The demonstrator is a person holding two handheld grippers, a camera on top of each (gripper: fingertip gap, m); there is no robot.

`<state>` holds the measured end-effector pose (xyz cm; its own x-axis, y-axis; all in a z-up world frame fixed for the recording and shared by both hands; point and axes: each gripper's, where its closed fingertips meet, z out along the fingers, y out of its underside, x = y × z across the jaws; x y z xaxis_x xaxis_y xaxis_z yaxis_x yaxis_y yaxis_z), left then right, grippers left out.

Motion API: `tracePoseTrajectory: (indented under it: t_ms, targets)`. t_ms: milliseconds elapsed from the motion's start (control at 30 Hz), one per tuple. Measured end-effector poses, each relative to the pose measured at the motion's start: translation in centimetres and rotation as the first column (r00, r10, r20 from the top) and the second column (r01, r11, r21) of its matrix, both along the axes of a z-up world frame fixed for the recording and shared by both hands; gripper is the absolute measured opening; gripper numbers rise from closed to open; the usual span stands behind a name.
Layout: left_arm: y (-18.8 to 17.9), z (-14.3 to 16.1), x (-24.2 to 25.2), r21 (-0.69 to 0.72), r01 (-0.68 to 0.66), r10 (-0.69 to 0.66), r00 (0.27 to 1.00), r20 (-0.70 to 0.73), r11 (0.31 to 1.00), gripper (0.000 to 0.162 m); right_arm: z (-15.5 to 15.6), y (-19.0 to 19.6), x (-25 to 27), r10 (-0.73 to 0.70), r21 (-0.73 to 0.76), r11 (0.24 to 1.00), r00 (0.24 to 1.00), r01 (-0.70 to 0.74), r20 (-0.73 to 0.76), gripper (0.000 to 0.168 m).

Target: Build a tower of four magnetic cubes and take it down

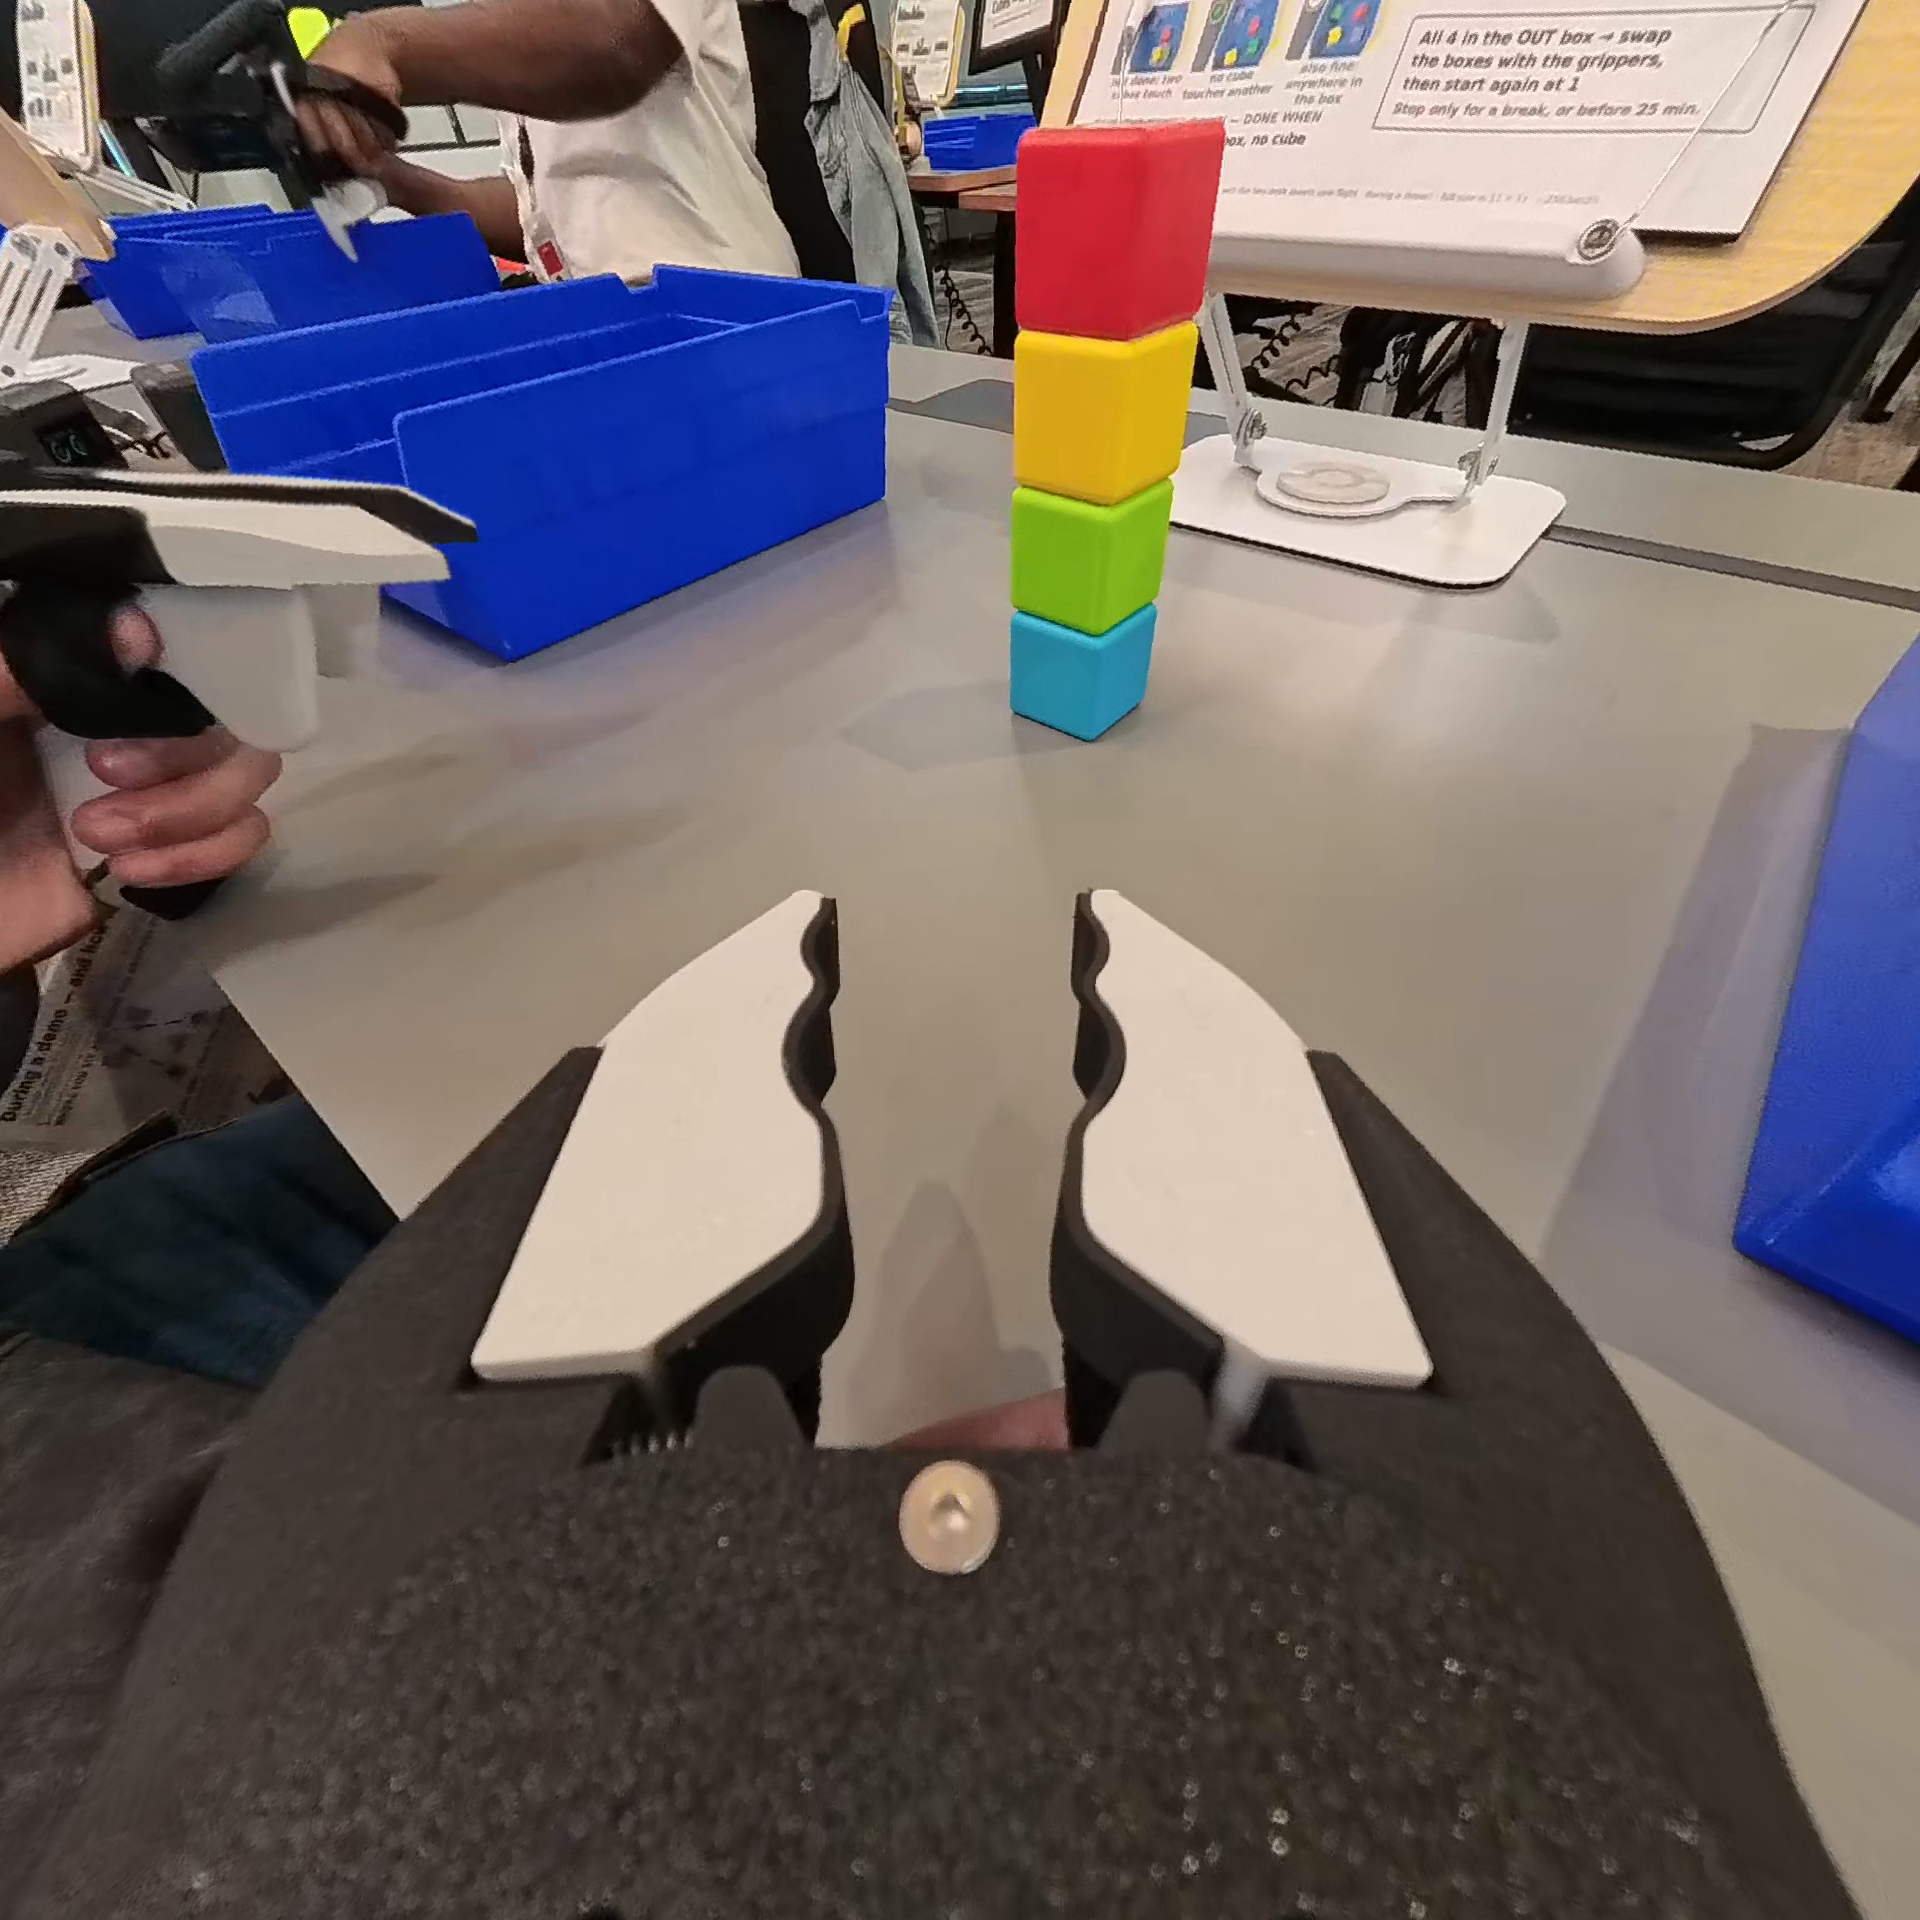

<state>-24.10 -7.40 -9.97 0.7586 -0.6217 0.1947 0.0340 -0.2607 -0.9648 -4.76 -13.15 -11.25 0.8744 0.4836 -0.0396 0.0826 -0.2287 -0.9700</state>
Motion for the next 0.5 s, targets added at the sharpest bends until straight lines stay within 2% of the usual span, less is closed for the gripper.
tracePoseTrajectory:
  t_ms: [167, 267, 400, 500]
  targets:
    - [0.0, -0.3, 0.7, -0.026, 0.052, -0.052, 0.999, 0.001, 0.998, 0.074, 0.1, 0.0, 0.2, 0.002, -0.007, 1.0, 1.0, -0.003, -0.025, 0.043]
    - [0.6, 0.9, 2.6, 0.028, 0.224, -0.225, 0.974, 0.019, 0.974, 0.074, 0.0, 0.0, 0.1, 0.008, -0.009, 1.0, 1.0, -0.009, -0.022, 0.043]
    - [2.4, 2.6, 6.6, 0.065, 0.514, -0.518, 0.851, 0.086, 0.855, 0.072, -0.4, 0.1, -0.3, 0.036, -0.038, 0.999, 0.999, -0.036, -0.013, 0.043]
    - [6.8, 3.7, 8.3, 0.194, 0.515, -0.541, 0.834, 0.112, 0.835, 0.064, -0.7, 0.1, -0.7, 0.06, -0.062, 0.996, 0.998, -0.061, -0.013, 0.043]
